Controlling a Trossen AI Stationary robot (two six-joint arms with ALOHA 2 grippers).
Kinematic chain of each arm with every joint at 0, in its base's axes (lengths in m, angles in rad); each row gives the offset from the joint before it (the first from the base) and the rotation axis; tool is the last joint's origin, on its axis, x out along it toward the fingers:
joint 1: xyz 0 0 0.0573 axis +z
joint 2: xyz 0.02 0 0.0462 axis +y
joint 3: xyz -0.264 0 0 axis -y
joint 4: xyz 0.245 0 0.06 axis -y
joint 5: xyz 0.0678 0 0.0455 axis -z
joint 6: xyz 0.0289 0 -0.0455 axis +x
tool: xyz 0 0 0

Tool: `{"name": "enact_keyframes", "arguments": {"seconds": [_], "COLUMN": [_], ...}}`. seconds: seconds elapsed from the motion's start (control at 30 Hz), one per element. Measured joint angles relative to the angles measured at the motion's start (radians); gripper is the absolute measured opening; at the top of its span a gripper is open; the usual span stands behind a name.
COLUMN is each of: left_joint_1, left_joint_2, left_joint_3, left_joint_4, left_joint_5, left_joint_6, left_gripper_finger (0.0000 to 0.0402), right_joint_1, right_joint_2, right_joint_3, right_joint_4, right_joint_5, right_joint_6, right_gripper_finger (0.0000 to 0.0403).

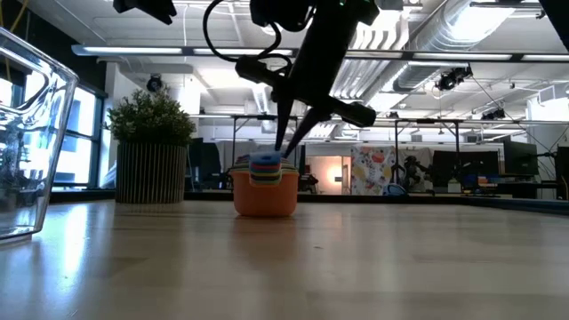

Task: Nest measuring cups in basket
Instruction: Stack the blue measuring cup on the red measuring cup

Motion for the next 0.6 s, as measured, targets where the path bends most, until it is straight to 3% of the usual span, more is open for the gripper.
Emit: {"name": "enact_keyframes", "arguments": {"seconds": [0.27, 0.6], "left_joint_1": [0.0, 0.0], "left_joint_2": [0.0, -0.033], "left_joint_3": [0.0, 0.0], "left_joint_4": [0.0, 0.0], "left_joint_5": [0.0, 0.0], "left_joint_6": [0.0, 0.0], "left_gripper_finger": [0.0106, 0.0106], "right_joint_1": [0.0, 0.003], "right_joint_2": [0.0, -0.001], "right_joint_3": [0.0, 0.119], "right_joint_4": [0.008, -0.106], "right_joint_5": [-0.008, -0.008], "right_joint_6": [-0.001, -0.13], "right_gripper_finger": [0.0084, 0.009]}}
